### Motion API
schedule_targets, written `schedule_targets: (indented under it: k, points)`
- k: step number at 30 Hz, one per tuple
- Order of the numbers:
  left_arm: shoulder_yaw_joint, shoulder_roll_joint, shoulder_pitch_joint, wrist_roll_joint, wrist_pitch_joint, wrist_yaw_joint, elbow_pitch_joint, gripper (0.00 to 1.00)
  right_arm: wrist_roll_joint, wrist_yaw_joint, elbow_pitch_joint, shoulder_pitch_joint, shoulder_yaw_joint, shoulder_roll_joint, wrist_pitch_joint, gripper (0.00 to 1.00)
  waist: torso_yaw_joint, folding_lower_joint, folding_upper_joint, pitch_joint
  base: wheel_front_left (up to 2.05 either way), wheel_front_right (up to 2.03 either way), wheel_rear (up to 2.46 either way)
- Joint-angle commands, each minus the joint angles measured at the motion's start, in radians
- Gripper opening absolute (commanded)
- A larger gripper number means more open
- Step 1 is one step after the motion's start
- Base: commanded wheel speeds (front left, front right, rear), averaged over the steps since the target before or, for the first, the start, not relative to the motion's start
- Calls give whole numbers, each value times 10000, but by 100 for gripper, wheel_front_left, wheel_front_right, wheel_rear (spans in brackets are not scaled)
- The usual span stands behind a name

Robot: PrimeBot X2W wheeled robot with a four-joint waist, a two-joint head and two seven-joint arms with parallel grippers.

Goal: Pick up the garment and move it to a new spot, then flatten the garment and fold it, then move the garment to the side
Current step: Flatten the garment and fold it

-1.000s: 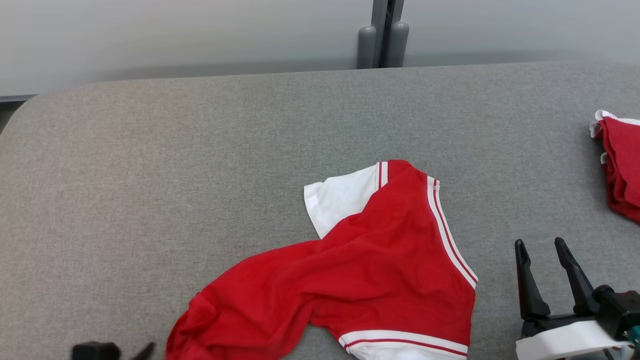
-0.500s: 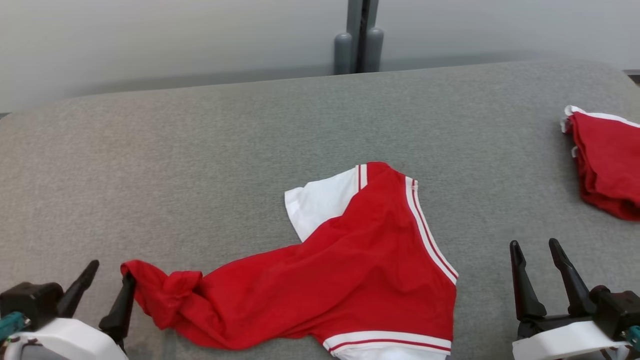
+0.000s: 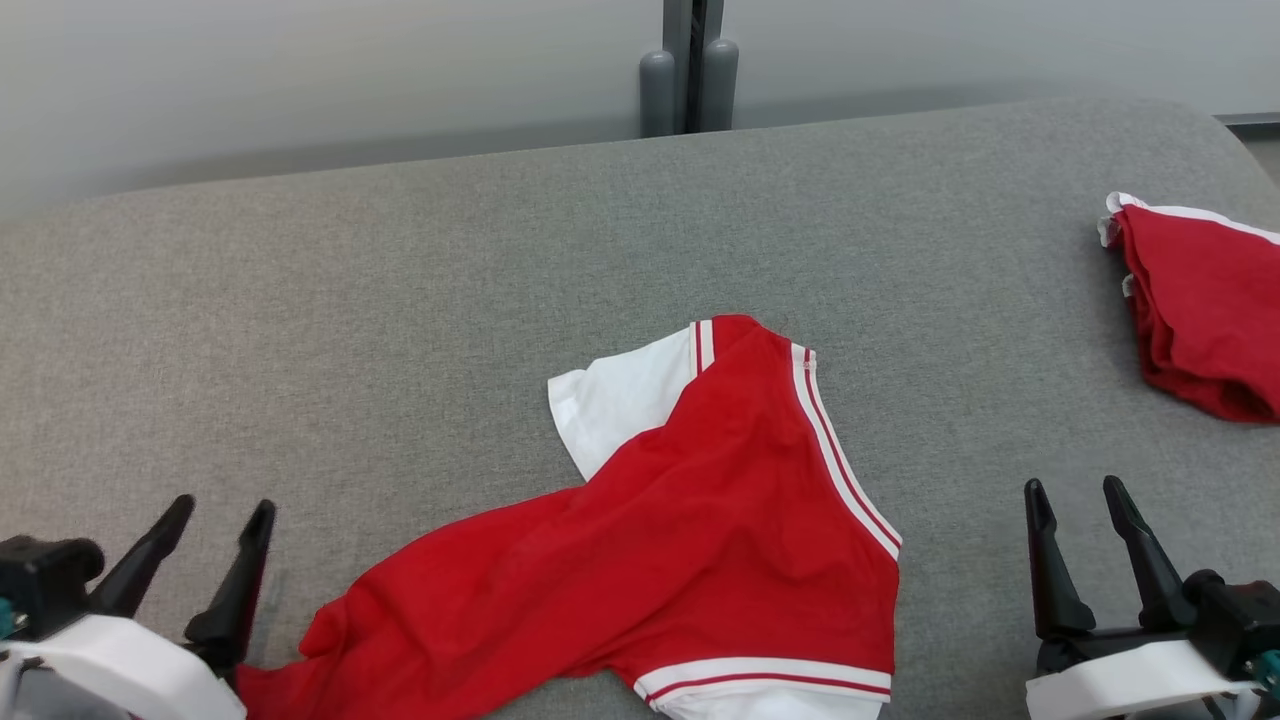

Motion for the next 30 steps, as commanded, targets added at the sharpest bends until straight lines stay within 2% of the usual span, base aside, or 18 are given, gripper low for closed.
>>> schedule_targets:
  k: [1, 5, 10, 13, 17, 20, 27, 30]
  points:
    - [-178, -54, -452, 194, 260, -250, -132, 100, 12, 2, 1, -132, 65, -51, -47, 100, 39, 0, 0, 53, 0, 0, 0]
    - [-1051, -987, -1635, 446, 1305, -1132, 41, 100, -30, 0, 59, -347, 224, -51, -47, 100, 14, 0, 0, 138, 0, 0, 0]
    - [-2286, -2618, -3145, 657, 2825, -2020, 1488, 100, 75, 0, 136, -504, 484, -53, -47, 100, -396, 0, 0, 114, 0, 0, 0]
    - [-2689, -3366, -3715, 505, 3451, -2436, 2490, 100, 156, 2, 189, -368, 526, -50, -47, 100, -691, 0, 0, 37, 0, 0, 0]
    - [-2999, -4068, -4311, 342, 4118, -2740, 3742, 100, 151, 0, 251, -231, 536, -51, -48, 100, -1061, 0, 0, -80, 0, 0, 0]
    - [-3128, -4344, -4611, 237, 4506, -2992, 4581, 100, 145, 2, 254, -154, 558, -48, -48, 100, -1298, 0, 0, -151, 0, 0, 0]
    - [-3128, -5110, -5053, -323, 5012, -3559, 6378, 100, 111, 2, 278, -197, 726, -48, -47, 100, -1661, 0, 0, -181, 0, 0, 0]
    - [-2939, -5627, -4896, -924, 5180, -3844, 7041, 100, 132, 0, 301, -202, 766, -54, -47, 100, -1795, 0, 0, -180, 0, 0, 0]
